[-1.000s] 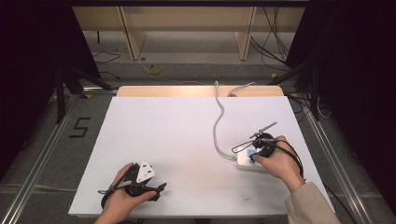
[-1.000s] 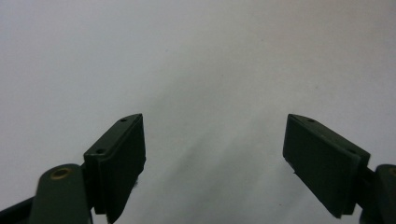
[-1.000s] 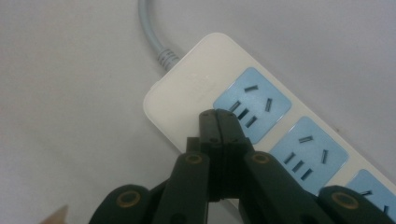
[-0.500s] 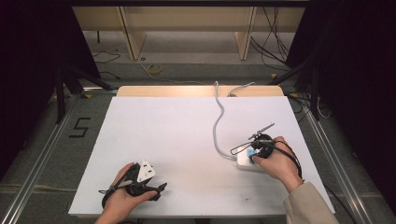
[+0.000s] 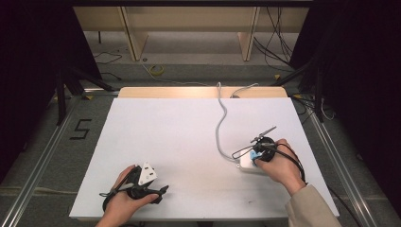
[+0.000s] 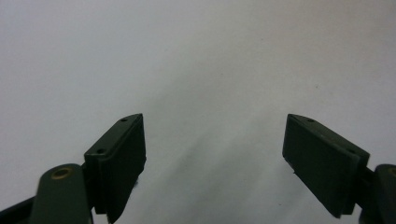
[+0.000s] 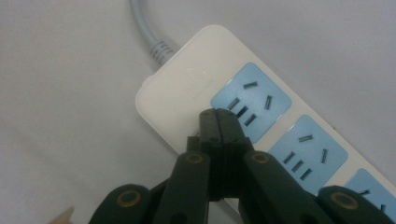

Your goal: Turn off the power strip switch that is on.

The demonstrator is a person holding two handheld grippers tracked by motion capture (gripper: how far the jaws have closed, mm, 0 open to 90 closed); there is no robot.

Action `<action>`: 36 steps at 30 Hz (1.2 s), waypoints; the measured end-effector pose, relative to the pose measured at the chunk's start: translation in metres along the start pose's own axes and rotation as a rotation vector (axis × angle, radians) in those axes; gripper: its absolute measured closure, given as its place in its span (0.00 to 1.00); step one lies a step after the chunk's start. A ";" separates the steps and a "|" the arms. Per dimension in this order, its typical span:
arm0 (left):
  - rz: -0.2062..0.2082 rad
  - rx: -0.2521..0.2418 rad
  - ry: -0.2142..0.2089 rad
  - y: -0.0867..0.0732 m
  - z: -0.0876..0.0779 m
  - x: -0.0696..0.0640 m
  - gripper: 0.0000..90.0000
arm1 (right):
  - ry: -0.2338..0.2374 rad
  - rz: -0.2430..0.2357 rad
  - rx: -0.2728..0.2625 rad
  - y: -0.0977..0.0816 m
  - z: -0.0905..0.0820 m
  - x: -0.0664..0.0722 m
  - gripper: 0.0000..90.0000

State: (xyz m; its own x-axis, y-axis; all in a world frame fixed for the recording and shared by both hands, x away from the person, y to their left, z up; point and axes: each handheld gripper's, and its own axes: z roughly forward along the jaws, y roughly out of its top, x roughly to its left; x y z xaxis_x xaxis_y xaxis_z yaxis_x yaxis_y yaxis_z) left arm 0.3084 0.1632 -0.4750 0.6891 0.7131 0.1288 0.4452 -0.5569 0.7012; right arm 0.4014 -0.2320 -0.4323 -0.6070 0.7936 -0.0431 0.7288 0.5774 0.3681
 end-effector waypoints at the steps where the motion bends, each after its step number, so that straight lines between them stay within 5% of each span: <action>1: -0.001 -0.001 -0.001 0.000 0.000 0.000 0.24 | 0.000 0.001 0.004 0.000 0.000 0.000 1.00; 28: 0.002 0.004 -0.005 0.000 0.002 0.000 0.24 | 0.004 0.006 -0.027 -0.003 -0.005 -0.002 1.00; 36: -0.006 0.008 -0.005 -0.001 0.002 -0.001 0.24 | 0.059 0.003 -0.123 -0.005 -0.012 -0.001 1.00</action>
State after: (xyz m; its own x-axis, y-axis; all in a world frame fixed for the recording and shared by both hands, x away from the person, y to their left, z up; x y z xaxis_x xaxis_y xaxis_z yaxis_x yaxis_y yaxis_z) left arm 0.3090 0.1624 -0.4772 0.6894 0.7143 0.1206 0.4542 -0.5558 0.6963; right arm 0.3941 -0.2380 -0.4230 -0.6251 0.7805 0.0121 0.6884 0.5440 0.4797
